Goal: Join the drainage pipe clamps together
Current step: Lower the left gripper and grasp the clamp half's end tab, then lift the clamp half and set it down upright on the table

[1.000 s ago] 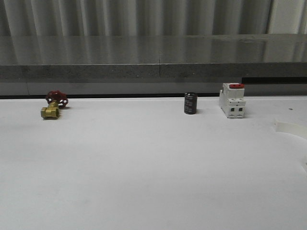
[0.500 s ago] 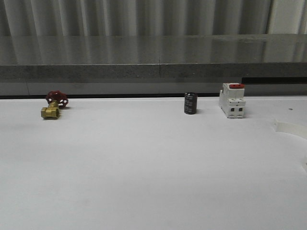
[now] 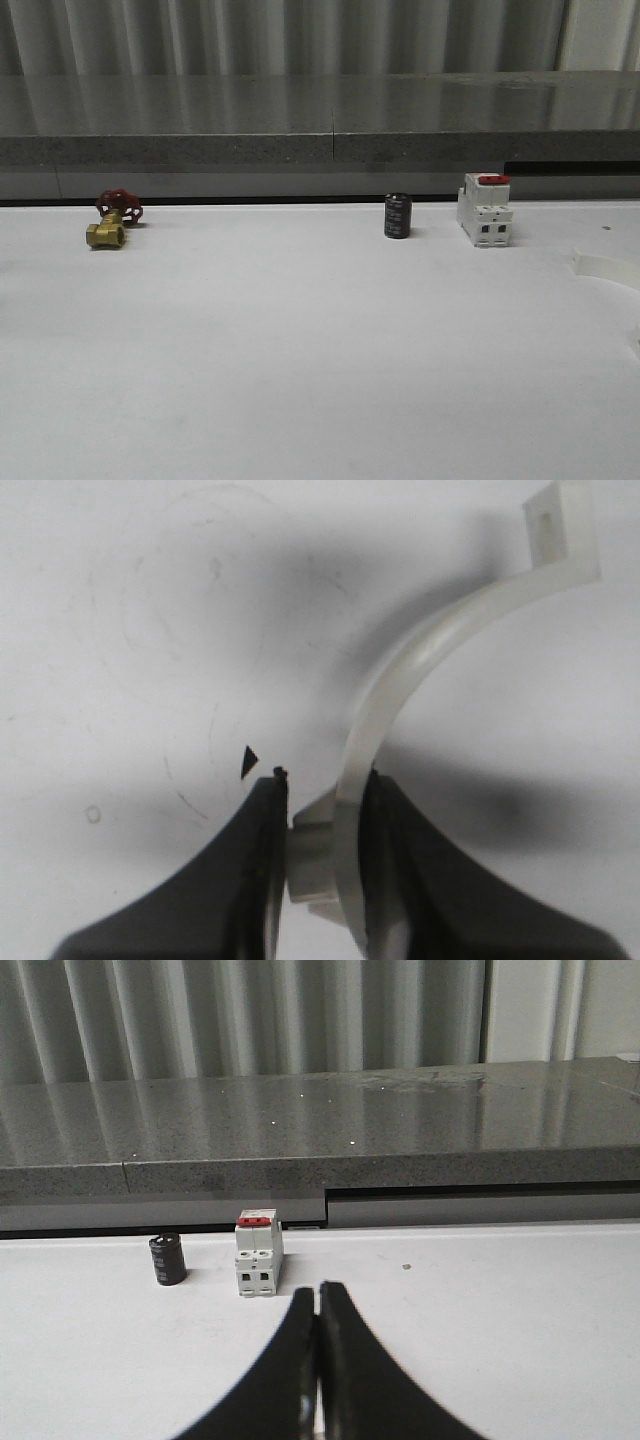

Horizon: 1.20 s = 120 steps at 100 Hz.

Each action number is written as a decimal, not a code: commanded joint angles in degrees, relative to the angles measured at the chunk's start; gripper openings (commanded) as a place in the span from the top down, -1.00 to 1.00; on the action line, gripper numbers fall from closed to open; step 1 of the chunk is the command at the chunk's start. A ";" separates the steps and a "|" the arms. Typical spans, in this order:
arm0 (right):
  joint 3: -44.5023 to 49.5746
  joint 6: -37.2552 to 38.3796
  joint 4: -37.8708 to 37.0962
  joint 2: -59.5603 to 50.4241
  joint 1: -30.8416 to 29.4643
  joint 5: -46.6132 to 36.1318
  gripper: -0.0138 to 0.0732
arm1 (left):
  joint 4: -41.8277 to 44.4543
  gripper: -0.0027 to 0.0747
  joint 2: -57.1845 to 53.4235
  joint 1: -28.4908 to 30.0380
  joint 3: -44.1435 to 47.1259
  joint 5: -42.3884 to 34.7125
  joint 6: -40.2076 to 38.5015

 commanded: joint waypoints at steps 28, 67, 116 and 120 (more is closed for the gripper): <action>-0.86 -0.55 -0.08 -1.14 -0.34 -4.35 0.84 | -4.23 0.82 -10.12 -13.05 -1.45 2.88 -8.18; -0.86 -0.55 -0.08 -1.14 -0.34 -4.35 0.84 | -3.28 0.82 -7.22 -30.63 -1.45 -2.59 -18.47; -0.86 -0.55 -0.08 -1.14 -0.34 -4.35 0.84 | -3.14 0.82 1.56 -40.79 -6.07 -3.54 -25.41; -0.86 -0.55 -0.08 -1.14 -0.34 -4.35 0.84 | -3.01 0.82 2.01 -41.24 -6.07 -3.94 -25.81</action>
